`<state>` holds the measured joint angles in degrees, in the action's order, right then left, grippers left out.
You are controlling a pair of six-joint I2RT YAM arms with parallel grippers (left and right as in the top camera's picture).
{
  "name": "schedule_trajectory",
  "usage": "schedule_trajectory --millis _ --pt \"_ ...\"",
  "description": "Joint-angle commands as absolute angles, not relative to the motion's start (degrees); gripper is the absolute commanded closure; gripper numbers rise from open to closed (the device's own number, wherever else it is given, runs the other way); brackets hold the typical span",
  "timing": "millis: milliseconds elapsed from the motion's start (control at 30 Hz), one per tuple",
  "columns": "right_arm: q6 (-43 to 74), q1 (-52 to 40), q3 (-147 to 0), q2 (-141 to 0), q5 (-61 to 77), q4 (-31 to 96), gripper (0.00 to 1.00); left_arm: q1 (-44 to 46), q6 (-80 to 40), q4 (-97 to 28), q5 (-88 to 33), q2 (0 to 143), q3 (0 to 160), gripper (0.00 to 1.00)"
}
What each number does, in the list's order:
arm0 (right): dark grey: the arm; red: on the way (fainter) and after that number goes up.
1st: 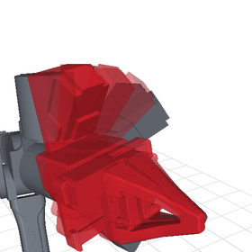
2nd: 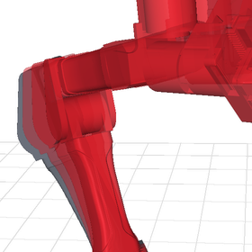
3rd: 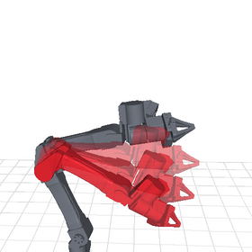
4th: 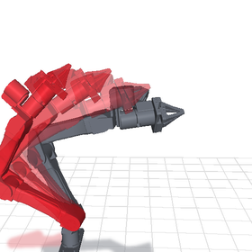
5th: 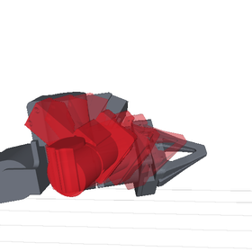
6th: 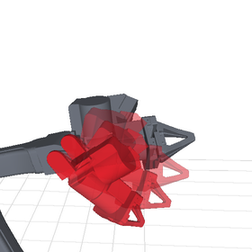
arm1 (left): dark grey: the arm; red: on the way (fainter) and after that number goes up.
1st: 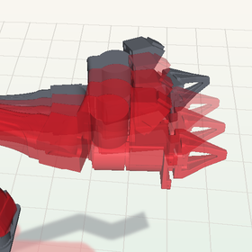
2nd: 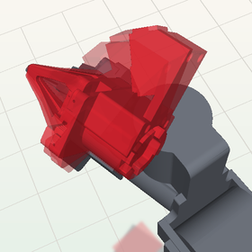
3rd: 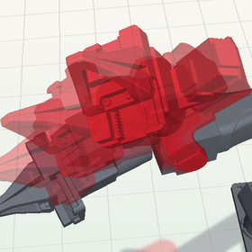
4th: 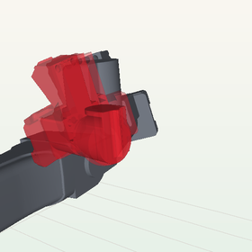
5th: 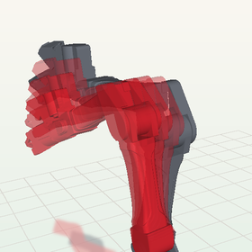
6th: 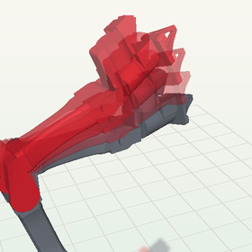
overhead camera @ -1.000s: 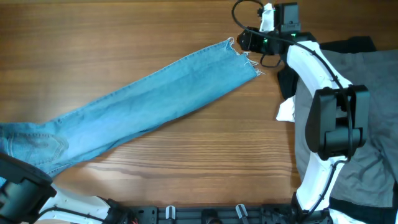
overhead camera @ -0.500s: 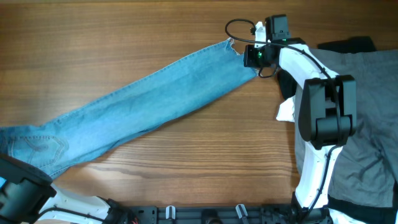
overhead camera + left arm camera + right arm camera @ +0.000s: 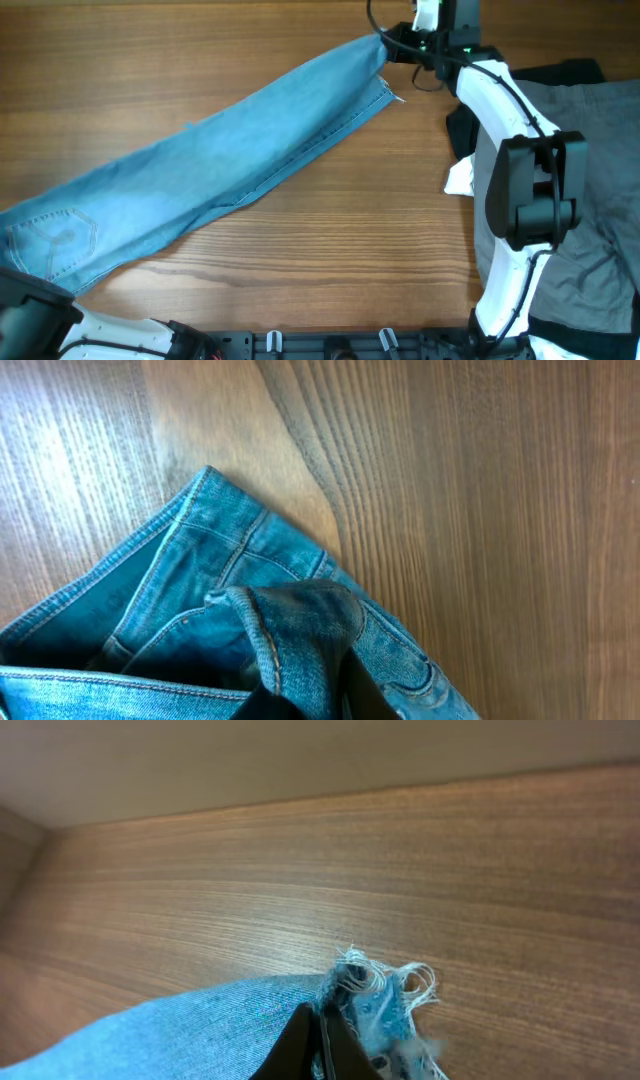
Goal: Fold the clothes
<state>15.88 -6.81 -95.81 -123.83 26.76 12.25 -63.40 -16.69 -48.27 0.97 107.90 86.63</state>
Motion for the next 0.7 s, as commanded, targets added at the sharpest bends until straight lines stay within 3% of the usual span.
schedule_trajectory --millis 0,200,233,300,333,400,533,667 --pt "18.6 -6.6 -96.3 -124.2 27.5 18.1 0.96 -63.9 -17.4 -48.3 0.9 107.7 87.2 0.91" --pt "18.9 -6.6 -96.3 -123.1 27.4 23.3 0.94 -64.0 -17.4 -46.9 0.4 107.9 87.2 0.91" --pt "19.1 -6.8 -96.3 -124.0 26.1 21.7 0.89 -64.0 -17.4 -46.9 -0.1 108.6 87.2 0.9" --pt "18.0 -7.6 -96.2 -126.2 25.3 15.0 0.07 -63.9 -17.4 -47.0 -2.7 110.1 87.2 0.78" --pt "16.1 -7.7 -96.2 -126.8 25.3 13.0 0.01 -63.9 -17.4 -47.3 -3.5 110.6 87.2 0.69" --pt "15.1 -7.0 -96.2 -126.7 25.4 14.4 0.0 -63.7 -16.0 -47.8 -3.6 111.0 87.2 0.57" --pt "12.6 -3.4 -96.0 -126.6 25.3 28.5 0.02 -63.6 -11.6 -46.9 -10.2 110.9 87.2 0.51" --pt "4.1 -4.8 -95.5 -128.9 29.4 33.4 0.23 -62.0 -10.4 -46.0 -18.3 105.8 87.5 0.48"
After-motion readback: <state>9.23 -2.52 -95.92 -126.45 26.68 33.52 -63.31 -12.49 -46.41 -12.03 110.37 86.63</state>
